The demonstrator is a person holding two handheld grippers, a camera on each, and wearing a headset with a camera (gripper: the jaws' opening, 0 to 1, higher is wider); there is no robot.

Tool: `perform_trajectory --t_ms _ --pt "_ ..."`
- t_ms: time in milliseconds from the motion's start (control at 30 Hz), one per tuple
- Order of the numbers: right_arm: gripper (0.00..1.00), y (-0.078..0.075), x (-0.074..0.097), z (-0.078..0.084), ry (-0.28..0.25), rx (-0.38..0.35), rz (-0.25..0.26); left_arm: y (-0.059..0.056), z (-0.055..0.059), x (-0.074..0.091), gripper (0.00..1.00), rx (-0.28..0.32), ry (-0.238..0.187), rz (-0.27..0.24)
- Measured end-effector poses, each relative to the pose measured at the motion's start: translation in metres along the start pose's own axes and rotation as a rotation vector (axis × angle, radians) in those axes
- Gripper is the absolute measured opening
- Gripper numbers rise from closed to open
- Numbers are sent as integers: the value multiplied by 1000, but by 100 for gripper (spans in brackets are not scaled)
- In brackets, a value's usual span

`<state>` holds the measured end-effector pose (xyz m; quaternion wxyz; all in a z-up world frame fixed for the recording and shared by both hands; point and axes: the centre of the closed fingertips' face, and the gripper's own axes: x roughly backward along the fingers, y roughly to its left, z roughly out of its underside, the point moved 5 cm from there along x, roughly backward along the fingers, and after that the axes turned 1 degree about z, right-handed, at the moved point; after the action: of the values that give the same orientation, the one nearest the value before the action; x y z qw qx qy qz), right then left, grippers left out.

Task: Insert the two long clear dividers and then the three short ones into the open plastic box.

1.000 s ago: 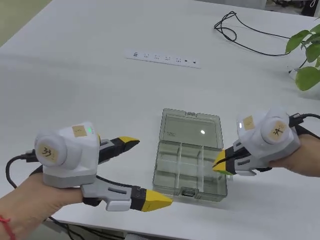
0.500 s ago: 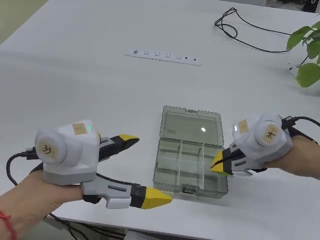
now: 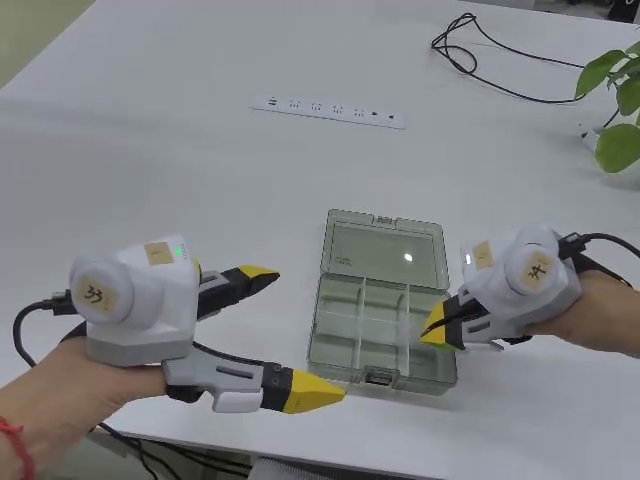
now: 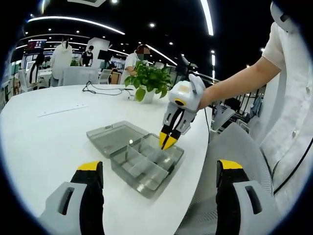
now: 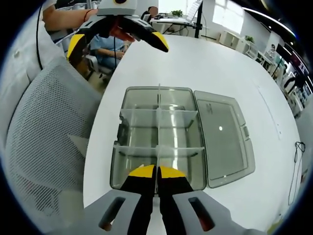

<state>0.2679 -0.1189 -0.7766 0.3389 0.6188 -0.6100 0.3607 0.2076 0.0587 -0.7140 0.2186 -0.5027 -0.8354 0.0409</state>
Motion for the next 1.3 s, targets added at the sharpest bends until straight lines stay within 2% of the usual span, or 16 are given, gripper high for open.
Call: perform_trajectory --t_ms 100,233,333,567,1300 --pt "3 1 0 0 4 14 2 -1 0 0 98 0 2 1" --pt "3 -1 0 -1 12 -36 -4 -1 1 1 98 1 0 2" --pt "3 0 2 -3 17 -15 -5 -2 0 1 98 3 -2 3" --pt "3 -2 13 -9 19 -52 -19 -4 0 1 97 5 -12 1" --pt "3 -5 22 -18 76 -6 -61 -5 -6 -2 97 0 -32 6"
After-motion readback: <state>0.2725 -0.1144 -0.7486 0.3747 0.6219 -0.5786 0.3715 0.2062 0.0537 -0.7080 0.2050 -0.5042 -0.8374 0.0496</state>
